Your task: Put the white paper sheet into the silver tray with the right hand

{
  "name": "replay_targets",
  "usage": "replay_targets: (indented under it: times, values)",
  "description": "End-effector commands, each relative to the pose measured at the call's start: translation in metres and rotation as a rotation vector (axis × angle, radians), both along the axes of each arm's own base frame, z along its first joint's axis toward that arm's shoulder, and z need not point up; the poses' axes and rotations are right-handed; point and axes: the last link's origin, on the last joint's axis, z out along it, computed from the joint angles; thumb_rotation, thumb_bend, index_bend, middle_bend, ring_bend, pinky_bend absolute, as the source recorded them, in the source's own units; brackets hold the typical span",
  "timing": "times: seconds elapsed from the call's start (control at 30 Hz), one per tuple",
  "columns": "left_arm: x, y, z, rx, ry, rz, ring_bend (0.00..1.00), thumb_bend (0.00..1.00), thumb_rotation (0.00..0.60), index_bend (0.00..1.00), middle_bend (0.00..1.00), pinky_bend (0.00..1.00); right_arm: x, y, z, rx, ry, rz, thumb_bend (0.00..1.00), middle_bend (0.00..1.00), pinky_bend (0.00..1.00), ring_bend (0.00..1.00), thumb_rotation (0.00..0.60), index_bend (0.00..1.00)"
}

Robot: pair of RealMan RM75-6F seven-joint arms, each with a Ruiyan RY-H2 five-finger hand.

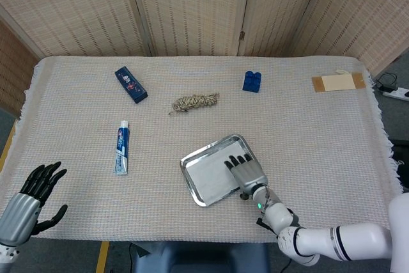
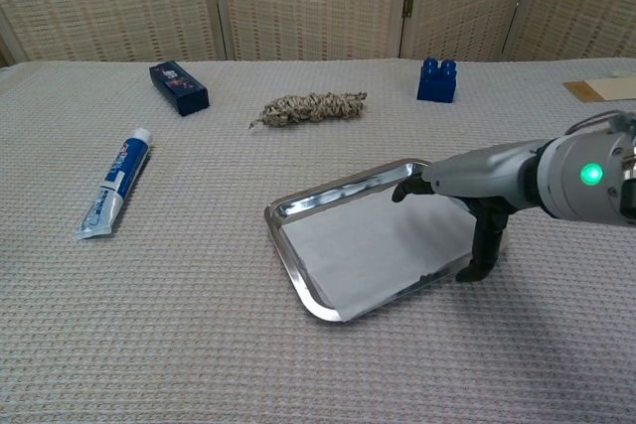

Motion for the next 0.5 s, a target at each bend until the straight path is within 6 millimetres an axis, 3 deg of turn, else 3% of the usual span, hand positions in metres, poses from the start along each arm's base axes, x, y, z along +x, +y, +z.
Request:
replay_targets:
  times: [0.03, 0.07, 0.13, 0.2, 0.3, 0.5]
  values:
    - [0.0, 0.0, 0.0, 0.002, -0.003, 0.0, 0.0, 0.44, 0.6, 0.0, 0.0, 0.0, -0.009, 0.018, 0.017, 0.0, -0.065, 0.091, 0.3, 0.08, 0.08, 0.06, 0.6, 0.0]
    - [0.0, 0.0, 0.001, 0.002, -0.003, 0.001, 0.0, 0.44, 0.6, 0.0, 0.0, 0.0, -0.01, 0.022, 0.022, -0.024, -0.067, 0.135, 0.3, 0.2, 0.23, 0.19, 0.6, 0.0]
    - [-0.001, 0.001, 0.0, -0.002, 0.005, 0.007, 0.0, 0.44, 0.6, 0.0, 0.0, 0.0, -0.018, 0.035, 0.029, -0.05, -0.094, 0.162, 0.3, 0.61, 0.66, 0.64, 0.6, 0.0]
    - [-0.003, 0.002, -0.002, -0.009, 0.017, 0.018, 0.0, 0.44, 0.6, 0.0, 0.0, 0.0, -0.026, 0.048, 0.03, -0.025, -0.128, 0.165, 0.3, 0.82, 0.84, 0.86, 0.6, 0.0]
    - [-0.002, 0.003, -0.003, -0.004, 0.033, 0.02, 0.0, 0.44, 0.6, 0.0, 0.0, 0.0, -0.034, 0.061, 0.029, 0.081, -0.176, 0.095, 0.31, 0.95, 0.91, 0.99, 0.6, 0.0]
    - [-0.002, 0.003, -0.004, 0.011, 0.043, 0.024, 0.0, 0.47, 0.6, 0.0, 0.0, 0.0, -0.041, 0.055, 0.023, 0.117, -0.194, 0.074, 0.55, 1.0, 0.97, 1.0, 0.6, 0.0]
